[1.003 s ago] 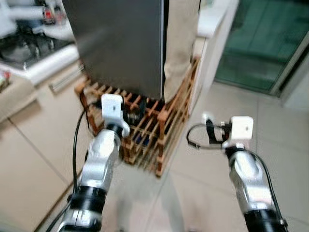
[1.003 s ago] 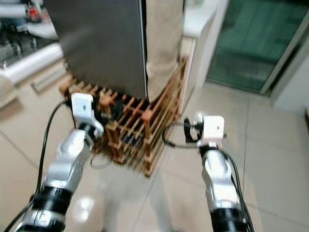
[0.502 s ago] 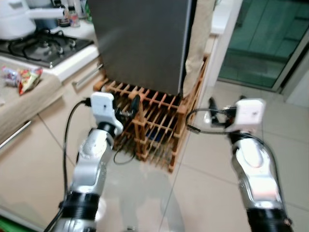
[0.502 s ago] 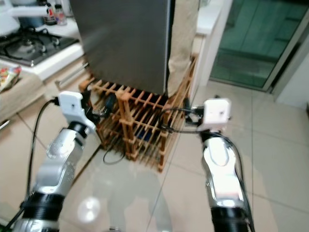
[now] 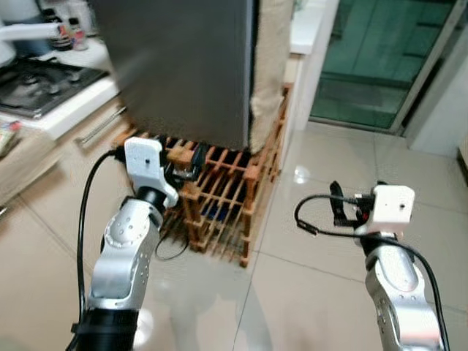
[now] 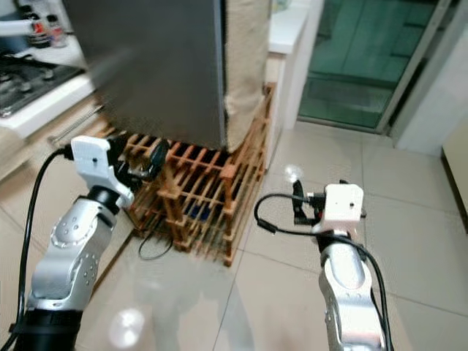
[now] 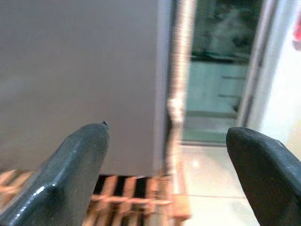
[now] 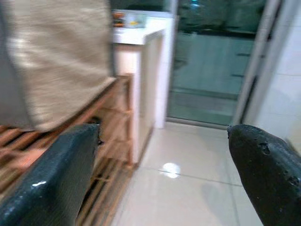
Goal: Restocking fridge
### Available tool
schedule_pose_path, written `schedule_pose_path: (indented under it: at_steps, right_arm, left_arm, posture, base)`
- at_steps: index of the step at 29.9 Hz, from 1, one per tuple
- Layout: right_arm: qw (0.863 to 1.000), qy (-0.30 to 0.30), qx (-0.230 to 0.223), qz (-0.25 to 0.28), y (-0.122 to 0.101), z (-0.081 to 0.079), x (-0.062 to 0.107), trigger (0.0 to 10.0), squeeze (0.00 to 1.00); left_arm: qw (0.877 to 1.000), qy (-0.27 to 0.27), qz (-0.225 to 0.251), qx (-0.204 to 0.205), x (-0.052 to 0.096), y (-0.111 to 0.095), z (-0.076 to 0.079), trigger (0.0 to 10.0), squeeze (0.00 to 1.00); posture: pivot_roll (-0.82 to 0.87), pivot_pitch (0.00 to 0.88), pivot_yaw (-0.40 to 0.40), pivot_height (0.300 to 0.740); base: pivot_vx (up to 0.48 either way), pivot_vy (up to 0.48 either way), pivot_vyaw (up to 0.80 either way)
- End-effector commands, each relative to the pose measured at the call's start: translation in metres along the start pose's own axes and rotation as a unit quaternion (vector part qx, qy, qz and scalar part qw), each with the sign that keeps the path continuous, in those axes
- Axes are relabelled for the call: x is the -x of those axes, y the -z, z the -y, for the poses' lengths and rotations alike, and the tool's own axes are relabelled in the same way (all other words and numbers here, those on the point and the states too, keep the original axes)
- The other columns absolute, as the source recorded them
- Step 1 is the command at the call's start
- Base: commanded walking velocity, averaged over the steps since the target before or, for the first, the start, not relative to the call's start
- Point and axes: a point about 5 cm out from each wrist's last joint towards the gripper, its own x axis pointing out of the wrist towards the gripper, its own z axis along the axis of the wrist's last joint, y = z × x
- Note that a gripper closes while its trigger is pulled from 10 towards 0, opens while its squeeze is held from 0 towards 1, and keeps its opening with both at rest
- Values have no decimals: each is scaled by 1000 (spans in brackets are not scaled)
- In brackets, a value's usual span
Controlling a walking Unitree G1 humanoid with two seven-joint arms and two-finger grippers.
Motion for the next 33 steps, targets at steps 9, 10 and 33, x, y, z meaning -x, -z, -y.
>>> schedule_pose_path:
  at_steps: [9,10,33]
  right_arm:
    - [999,-18,6,40,-17,-6,-16,10000,0]
    - [999,-20,6,40,-17,-7,-16,10000,0]
    - [998,-47,-8,31,-8,-19,-17,10000,0]
  left_arm:
    - [1000,-1,-7,7,-9,-1,5,10000,0]
    - [1000,-8,-7,13,-9,-1,4,10000,0]
    - [998,-68,-7,-6,-22,-7,-11,10000,0]
  posture:
    - [-68,0,58,740]
    - [-67,0,58,740]
    - [-65,0,63,740]
  base:
    - [360,-313,-376]
    - [382,-285,0]
    - [133,-22,127]
